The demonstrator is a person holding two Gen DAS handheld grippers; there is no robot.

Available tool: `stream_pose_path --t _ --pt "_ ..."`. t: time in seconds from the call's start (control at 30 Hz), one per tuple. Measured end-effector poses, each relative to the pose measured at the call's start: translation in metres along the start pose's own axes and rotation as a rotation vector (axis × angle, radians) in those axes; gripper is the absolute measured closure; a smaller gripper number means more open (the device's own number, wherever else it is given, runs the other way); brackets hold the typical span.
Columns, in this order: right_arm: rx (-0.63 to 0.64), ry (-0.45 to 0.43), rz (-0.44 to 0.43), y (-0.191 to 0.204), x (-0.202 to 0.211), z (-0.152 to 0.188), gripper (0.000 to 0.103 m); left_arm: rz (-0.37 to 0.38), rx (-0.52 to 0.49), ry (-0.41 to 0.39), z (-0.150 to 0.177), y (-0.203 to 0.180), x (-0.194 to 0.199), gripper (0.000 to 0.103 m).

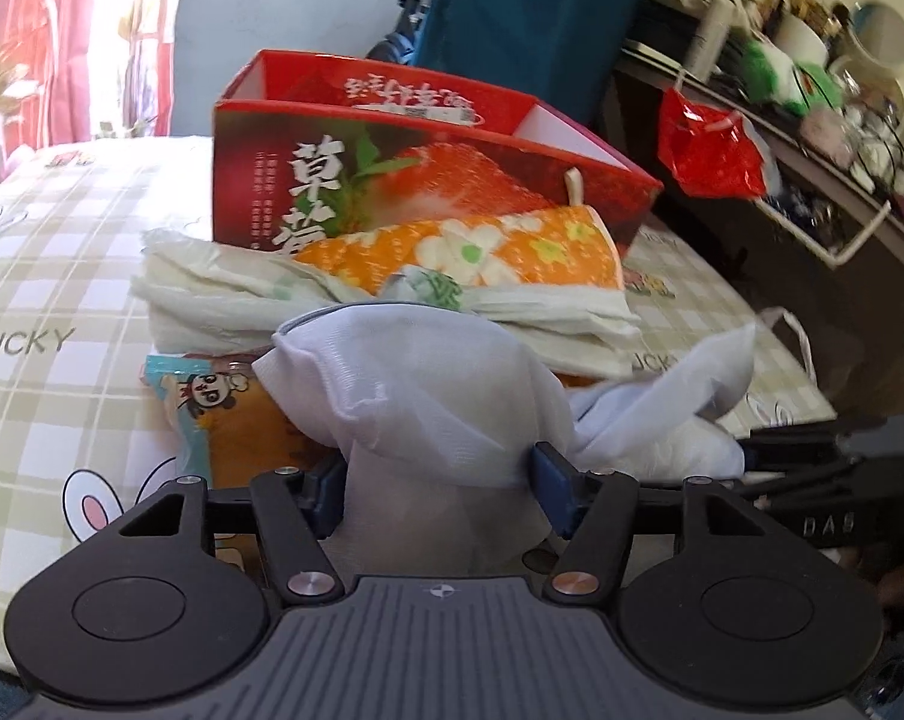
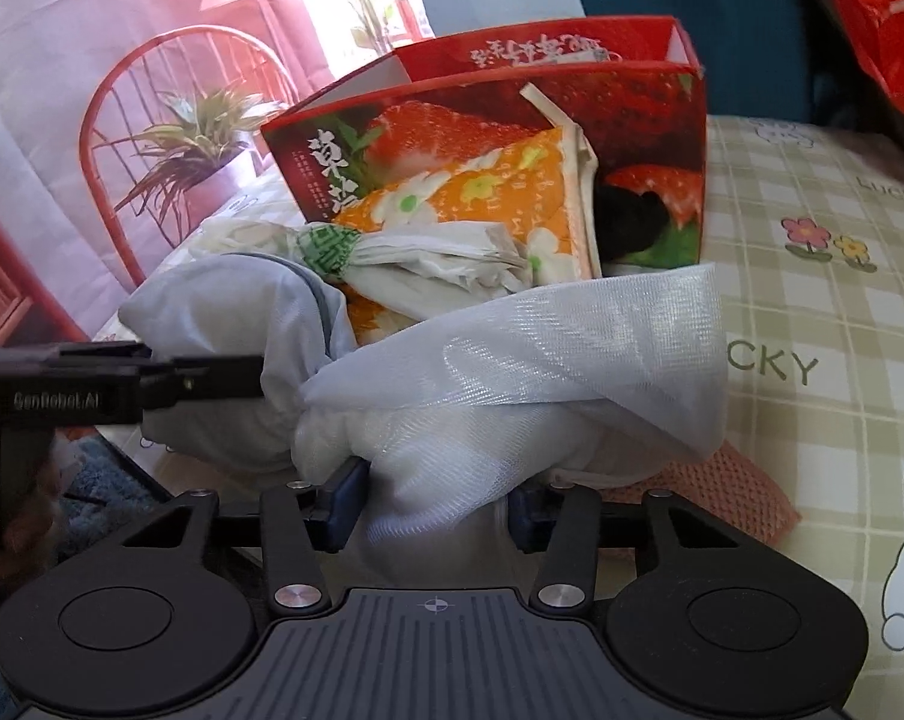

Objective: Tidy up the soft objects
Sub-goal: 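Lift the white mesh bundle and release it into the red box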

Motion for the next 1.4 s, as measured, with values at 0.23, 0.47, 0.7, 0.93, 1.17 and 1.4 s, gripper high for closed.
stream_pose_path --t 0.23,0.47,0.7,0.93,1.17,1.4 --pt "0.023 -0.066 -0.046 0.004 0.017 -0.008 0.08 0.012 0.054 -0.036 -0.003 0.005 0.007 0.073" --pt "0.103 -0.164 -0.047 0.016 0.038 -0.023 0.084 -0.005 0.017 -0.155 -0.016 -0.005 0.029 0.077" --pt "0.148 -0.274 -0.061 0.025 0.069 -0.048 0.084 -0.013 -0.053 -0.263 -0.042 -0.021 0.06 0.077" --pt "0.202 -0.343 -0.059 0.032 0.084 -0.087 0.084 -0.033 -0.065 -0.295 -0.084 -0.023 0.067 0.076" --pt "0.262 -0.403 -0.034 0.034 0.072 -0.146 0.084 -0.071 -0.091 -0.337 -0.138 -0.013 0.059 0.076" --pt "0.277 -0.414 -0.013 0.016 0.047 -0.204 0.084 -0.07 -0.066 -0.297 -0.188 0.005 0.022 0.075"
Point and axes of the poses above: each gripper's, at about its wrist camera, not at the fingertips, and x roughly against the way its jaws point, y to its left, z to its underside, the point moved 6 cm from there along -x, roughly the way its jaws point
